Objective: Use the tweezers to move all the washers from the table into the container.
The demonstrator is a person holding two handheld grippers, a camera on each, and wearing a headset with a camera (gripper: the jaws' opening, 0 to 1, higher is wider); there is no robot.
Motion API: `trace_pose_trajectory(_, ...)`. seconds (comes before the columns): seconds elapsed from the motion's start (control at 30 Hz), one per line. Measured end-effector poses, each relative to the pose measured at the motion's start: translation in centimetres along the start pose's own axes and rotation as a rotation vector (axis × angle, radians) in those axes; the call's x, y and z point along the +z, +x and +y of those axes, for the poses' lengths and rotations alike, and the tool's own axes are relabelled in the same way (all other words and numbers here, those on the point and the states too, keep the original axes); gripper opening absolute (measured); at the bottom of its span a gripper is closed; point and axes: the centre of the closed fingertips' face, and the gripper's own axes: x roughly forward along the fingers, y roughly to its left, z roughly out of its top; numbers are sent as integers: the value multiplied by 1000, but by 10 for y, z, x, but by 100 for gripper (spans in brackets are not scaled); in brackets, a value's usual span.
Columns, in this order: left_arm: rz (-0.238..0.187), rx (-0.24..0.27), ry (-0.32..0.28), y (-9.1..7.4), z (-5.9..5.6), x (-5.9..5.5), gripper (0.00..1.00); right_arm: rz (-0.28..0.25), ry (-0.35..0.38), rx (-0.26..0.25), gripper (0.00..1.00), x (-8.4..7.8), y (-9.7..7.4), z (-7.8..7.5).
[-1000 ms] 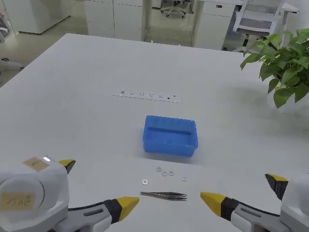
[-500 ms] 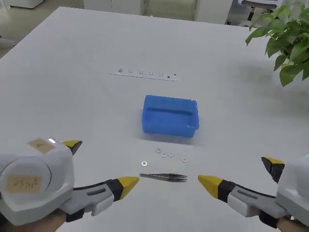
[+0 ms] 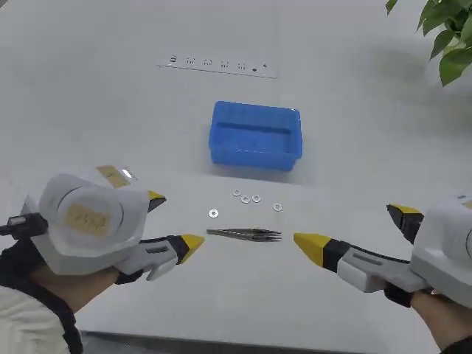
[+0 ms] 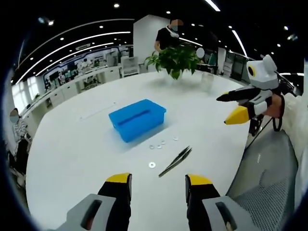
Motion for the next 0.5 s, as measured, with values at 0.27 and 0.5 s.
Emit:
trace_pose_trajectory(0.27, 138, -91, 138, 38, -3, -24, 27, 10, -2, 8, 89, -2, 3, -2)
trace_pose_trajectory(0.5, 212, -142, 222, 60, -4, -30, 20, 43, -1, 31, 89, -13, 7, 5)
